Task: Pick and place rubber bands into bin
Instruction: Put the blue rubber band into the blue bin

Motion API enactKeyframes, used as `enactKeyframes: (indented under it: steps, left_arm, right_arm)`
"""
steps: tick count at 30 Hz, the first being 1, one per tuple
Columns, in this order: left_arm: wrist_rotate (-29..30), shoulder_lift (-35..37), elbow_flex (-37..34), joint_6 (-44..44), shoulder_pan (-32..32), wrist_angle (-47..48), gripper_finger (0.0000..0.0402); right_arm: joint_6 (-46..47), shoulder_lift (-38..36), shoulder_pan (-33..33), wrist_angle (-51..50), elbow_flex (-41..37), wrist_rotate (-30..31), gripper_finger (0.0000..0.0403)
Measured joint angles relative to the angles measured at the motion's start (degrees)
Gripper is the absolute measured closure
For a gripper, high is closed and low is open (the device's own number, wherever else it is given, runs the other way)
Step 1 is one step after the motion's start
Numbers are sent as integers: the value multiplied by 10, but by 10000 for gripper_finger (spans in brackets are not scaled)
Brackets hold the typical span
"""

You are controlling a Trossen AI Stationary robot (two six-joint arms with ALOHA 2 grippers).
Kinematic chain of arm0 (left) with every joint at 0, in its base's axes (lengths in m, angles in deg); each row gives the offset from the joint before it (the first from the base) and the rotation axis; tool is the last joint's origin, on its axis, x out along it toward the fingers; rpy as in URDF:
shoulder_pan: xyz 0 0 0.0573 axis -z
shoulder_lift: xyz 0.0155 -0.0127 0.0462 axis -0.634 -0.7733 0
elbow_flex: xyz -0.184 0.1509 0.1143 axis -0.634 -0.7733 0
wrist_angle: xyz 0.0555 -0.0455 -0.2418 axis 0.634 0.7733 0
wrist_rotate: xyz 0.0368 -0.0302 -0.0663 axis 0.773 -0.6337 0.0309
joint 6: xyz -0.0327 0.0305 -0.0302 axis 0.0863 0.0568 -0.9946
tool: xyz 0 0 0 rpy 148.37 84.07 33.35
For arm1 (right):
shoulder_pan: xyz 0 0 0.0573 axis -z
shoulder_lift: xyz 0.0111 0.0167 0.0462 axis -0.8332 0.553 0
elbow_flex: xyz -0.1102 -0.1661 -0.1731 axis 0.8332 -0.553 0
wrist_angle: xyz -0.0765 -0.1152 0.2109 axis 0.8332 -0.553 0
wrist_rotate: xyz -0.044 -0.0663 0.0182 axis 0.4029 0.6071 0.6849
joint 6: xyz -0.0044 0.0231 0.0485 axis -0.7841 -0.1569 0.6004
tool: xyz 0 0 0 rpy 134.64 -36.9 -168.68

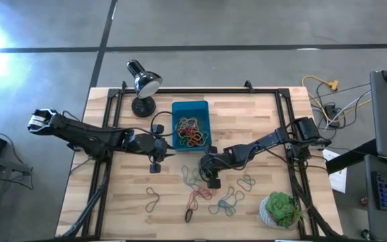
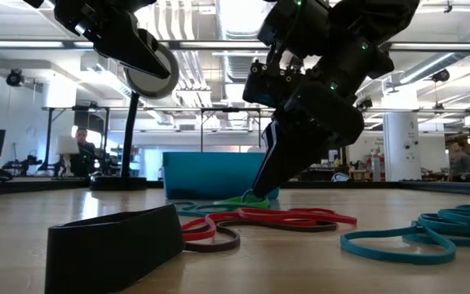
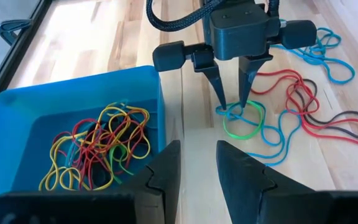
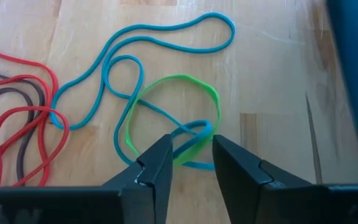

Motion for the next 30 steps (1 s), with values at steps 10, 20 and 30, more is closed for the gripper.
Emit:
enactKeyframes:
  steps: [10,20,30]
  left_arm:
    - [0,0,0,0,0,0,314]
    - [0,0,0,0,0,0,314]
    - [0,0,0,0,0,0,314]
  right_arm:
    - [0,0,0,2,-3,0,340]
    - [-8,0,-1,3,-5,1,391]
    - [-19,-7,-10,3,-5,1,394]
